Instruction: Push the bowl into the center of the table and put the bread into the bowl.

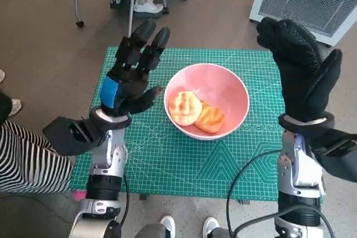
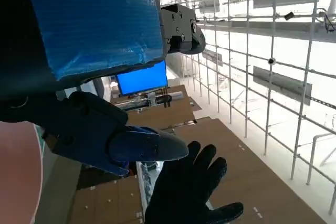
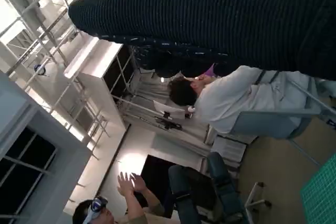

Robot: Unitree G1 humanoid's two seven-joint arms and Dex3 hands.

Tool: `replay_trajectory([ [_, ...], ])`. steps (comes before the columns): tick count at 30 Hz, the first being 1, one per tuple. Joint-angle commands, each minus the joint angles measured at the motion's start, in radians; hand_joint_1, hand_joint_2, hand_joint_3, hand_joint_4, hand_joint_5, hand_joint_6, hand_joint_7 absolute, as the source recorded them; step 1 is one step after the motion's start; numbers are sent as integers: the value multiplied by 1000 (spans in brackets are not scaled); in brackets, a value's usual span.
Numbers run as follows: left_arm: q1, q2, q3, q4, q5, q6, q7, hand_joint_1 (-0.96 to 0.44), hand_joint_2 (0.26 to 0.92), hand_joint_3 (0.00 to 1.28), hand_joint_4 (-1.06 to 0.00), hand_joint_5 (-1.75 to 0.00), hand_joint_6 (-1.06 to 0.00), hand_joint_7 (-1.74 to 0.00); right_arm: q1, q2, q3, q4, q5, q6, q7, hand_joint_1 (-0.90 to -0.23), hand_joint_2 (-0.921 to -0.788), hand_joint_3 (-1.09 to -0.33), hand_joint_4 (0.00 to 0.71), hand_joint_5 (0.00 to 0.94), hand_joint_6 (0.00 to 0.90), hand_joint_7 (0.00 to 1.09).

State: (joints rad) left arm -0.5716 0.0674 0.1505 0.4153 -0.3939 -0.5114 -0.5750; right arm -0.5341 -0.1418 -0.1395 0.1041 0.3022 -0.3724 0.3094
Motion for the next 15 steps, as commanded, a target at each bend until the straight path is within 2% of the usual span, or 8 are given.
replay_trajectory([
  [1,-17,3,-3,1,7,3,2,-602,921,312,-139,-9,-39,-380,28,-6,4,14,-23,-11,6,-644,-921,-641,165,0,107,411],
  [15,-24,5,-9,1,9,10,-3,-593,921,318,-138,-6,-37,-383,37,-9,1,19,-25,-28,12,-649,-921,-645,168,2,98,405],
])
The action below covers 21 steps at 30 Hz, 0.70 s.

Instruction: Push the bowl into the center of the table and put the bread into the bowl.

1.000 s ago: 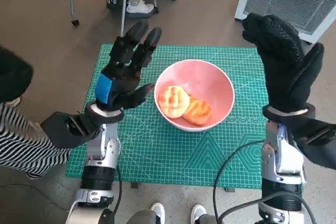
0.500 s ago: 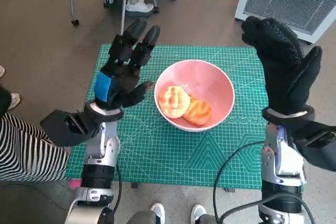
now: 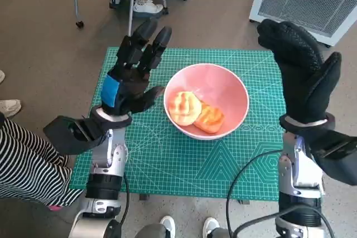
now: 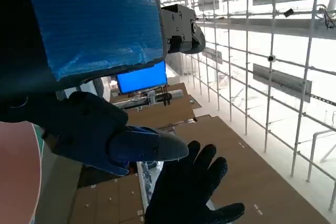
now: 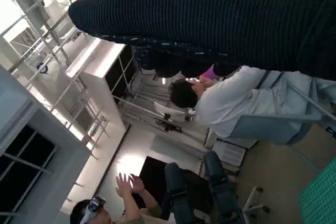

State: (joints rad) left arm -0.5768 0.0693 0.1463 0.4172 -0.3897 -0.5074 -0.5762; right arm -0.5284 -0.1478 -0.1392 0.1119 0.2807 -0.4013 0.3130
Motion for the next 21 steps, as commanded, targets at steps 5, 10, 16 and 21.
replay_trajectory([
  [5,-24,3,-7,3,5,8,-3,-585,921,318,-137,-5,-33,-390,36,-3,0,8,-6,-5,8,-657,-921,-643,169,2,98,406],
  [10,-28,3,-8,10,6,5,-3,-581,921,312,-136,-4,-27,-399,38,-4,-1,9,-7,-10,6,-660,-921,-646,170,2,99,406],
  [16,-29,-1,-13,7,12,4,0,-578,921,313,-136,-4,-23,-411,43,-3,-2,7,-7,-13,4,-658,-921,-649,170,2,99,406],
  [21,-26,-5,-20,4,17,3,3,-576,921,317,-135,-2,-4,-449,52,-1,-3,4,-10,-21,0,-659,-921,-649,171,2,98,405],
])
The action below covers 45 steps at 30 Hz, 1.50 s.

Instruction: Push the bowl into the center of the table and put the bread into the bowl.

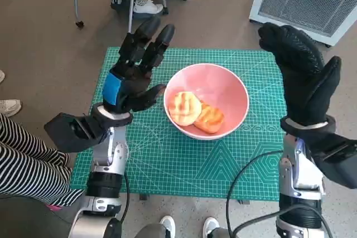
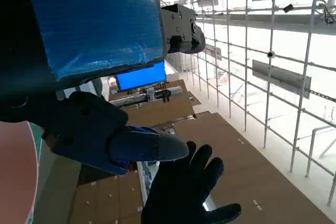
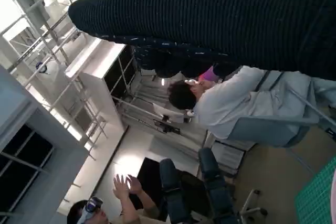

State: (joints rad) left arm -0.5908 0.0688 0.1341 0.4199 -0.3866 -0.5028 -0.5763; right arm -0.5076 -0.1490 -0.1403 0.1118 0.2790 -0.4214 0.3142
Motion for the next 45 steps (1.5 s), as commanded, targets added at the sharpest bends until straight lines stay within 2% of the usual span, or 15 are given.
replay_trajectory([
  [1,-11,-5,-10,0,15,-1,4,-576,921,317,-135,-2,-3,-451,34,1,-1,3,-9,-3,-2,-659,-921,-649,171,2,98,405],
  [14,-4,-3,-17,-7,19,8,4,-568,921,316,-129,0,1,-464,50,6,1,9,-29,-34,-15,-655,-921,-650,171,2,98,403],
  [25,-2,0,-13,4,14,11,-7,-559,921,313,-123,0,1,-459,49,4,-1,43,-28,-60,-14,-646,-921,-653,174,2,100,403],
  [37,4,-2,-2,15,16,-5,-14,-549,921,303,-123,-1,1,-457,76,8,3,35,-27,-75,-16,-648,-921,-651,174,2,98,400],
  [45,7,-5,2,14,13,-5,-14,-544,921,301,-123,-1,1,-442,84,12,7,37,-36,-85,-22,-649,-921,-649,174,1,101,400],
])
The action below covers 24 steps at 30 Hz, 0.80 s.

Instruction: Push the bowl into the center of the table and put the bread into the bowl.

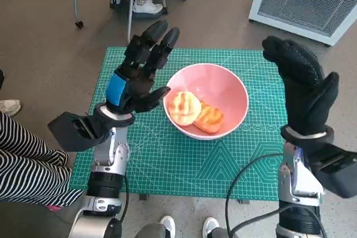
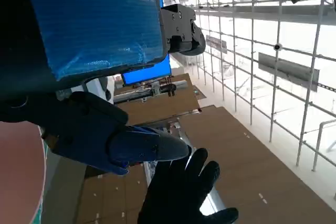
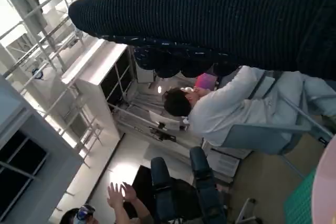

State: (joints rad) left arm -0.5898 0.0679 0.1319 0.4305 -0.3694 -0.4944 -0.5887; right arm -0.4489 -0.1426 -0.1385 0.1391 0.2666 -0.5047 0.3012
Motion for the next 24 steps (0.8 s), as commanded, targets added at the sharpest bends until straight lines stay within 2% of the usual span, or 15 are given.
replay_trajectory([
  [1,7,-5,4,2,-4,-13,0,-545,921,301,-123,-1,1,-441,26,5,5,9,-25,-2,-10,-647,-921,-650,173,1,100,399],
  [14,-1,-2,11,25,-5,-25,-1,-547,921,298,-126,-2,1,-444,17,8,4,33,-39,-23,-15,-639,-921,-671,165,0,92,396],
  [24,-7,1,17,44,-5,-40,-3,-549,921,296,-123,-1,1,-441,13,12,5,54,-36,-40,-10,-639,-921,-672,161,0,91,398],
])
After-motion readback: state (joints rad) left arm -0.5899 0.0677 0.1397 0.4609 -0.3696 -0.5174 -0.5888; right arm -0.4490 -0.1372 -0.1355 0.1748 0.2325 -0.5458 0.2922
